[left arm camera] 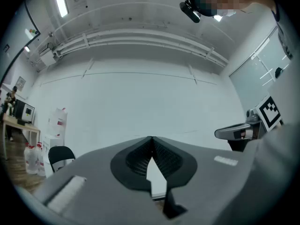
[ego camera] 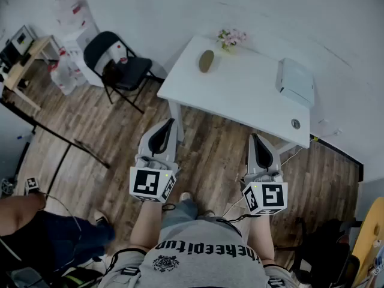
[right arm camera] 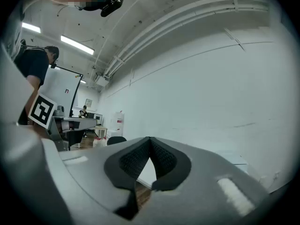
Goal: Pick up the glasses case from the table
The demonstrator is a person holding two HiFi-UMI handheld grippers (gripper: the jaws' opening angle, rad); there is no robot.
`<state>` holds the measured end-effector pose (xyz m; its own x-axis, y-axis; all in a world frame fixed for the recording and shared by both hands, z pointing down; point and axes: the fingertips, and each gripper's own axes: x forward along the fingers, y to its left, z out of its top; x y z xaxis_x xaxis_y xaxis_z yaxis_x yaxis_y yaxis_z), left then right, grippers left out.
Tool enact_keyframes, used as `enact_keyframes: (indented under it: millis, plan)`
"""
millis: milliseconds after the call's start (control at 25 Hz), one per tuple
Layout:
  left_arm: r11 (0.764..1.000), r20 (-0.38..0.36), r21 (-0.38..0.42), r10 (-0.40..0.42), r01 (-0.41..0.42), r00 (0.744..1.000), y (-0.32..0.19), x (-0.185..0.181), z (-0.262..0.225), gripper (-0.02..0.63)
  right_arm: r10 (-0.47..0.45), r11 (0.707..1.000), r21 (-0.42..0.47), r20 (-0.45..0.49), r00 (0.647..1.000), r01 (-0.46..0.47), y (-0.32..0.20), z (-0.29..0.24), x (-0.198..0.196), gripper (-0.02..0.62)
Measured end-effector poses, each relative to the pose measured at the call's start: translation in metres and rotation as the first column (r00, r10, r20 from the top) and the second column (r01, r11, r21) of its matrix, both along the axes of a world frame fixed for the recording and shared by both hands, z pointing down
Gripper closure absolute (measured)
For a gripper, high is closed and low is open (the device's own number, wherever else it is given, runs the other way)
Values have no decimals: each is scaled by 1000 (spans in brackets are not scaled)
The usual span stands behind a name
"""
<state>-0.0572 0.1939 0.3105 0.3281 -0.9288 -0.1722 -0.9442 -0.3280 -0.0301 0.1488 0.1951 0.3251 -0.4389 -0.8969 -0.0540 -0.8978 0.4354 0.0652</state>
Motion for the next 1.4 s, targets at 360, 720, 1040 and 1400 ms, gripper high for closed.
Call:
enact_keyframes:
  millis: [360, 720, 1040, 1400]
  plan:
    - [1000, 0, -1, 11, -11, 1000, -7, -3, -1, 591, 4, 1000, -4, -4, 1000, -4, -5, 1, -6, 594]
    - [999, 0, 7, 42, -42, 999, -34, -15, 0, 591, 51, 998, 20, 34, 998, -52, -28, -2, -14, 592]
    - [996, 8, 19, 85, -85, 996, -66, -35, -1, 591, 83, 996, 21, 51, 995, -84, -54, -2, -36, 592]
    - [995, 7, 3, 98, -98, 995, -89, -47, -2, 591, 94, 996, 3, 51, 994, -94, -73, 2, -48, 592]
